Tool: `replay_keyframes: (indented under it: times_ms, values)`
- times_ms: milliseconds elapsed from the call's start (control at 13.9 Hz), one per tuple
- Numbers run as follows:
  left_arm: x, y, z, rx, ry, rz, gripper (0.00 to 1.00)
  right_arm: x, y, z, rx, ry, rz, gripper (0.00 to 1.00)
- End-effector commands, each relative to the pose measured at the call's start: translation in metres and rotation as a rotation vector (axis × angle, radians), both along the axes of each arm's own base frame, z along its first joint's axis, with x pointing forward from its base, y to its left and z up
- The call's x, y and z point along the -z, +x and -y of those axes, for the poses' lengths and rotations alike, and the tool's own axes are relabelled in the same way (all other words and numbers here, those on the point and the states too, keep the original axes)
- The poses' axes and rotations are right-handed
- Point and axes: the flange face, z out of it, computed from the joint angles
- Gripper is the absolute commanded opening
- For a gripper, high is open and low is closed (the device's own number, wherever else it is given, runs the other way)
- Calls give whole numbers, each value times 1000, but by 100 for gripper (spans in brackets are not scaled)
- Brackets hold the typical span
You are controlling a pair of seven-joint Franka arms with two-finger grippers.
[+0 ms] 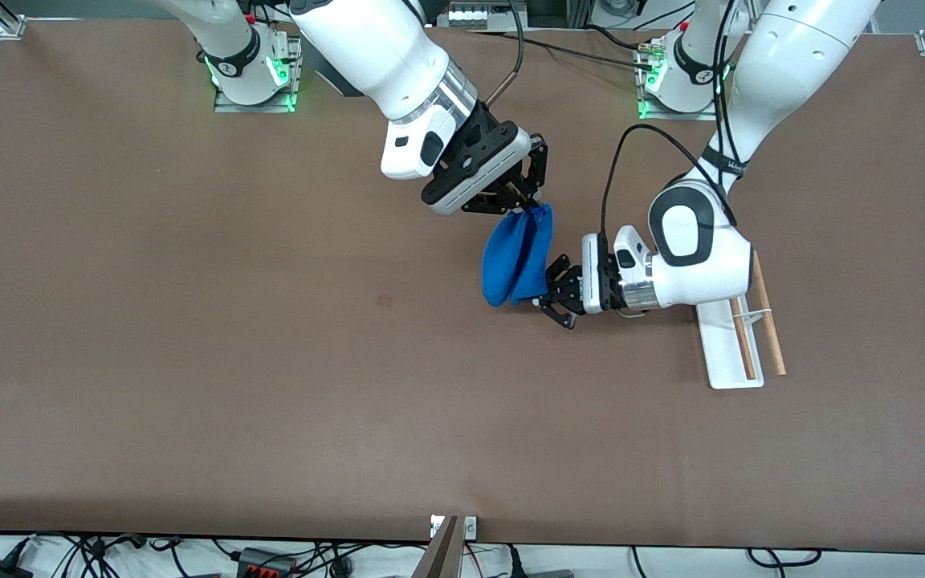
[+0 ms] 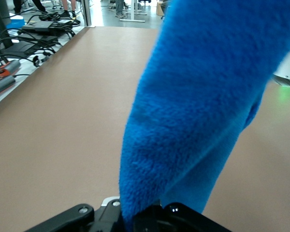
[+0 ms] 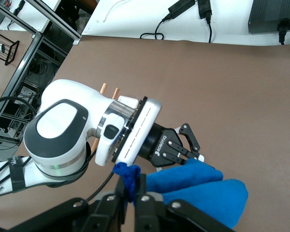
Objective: Pass towel and hang on rack
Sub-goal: 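Grasp the hanging towel with the left gripper beside the right gripper, then open the right gripper and withdraw it while the left gripper holds towel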
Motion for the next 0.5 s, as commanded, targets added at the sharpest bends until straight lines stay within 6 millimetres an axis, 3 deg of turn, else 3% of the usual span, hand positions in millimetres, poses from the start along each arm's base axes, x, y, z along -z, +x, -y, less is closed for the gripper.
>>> replay_keyframes:
  times_ms: [0, 216, 432]
  values:
    - [-23, 6, -19, -34, 4, 11, 1, -3, 3, 12, 28, -12, -8, 100]
    - [-54, 17, -58, -54, 112, -15, 1, -4, 25, 50, 64, -87, -49, 100]
    - [-105, 18, -95, -68, 283, -92, 1, 0, 45, 101, 101, -249, -120, 100]
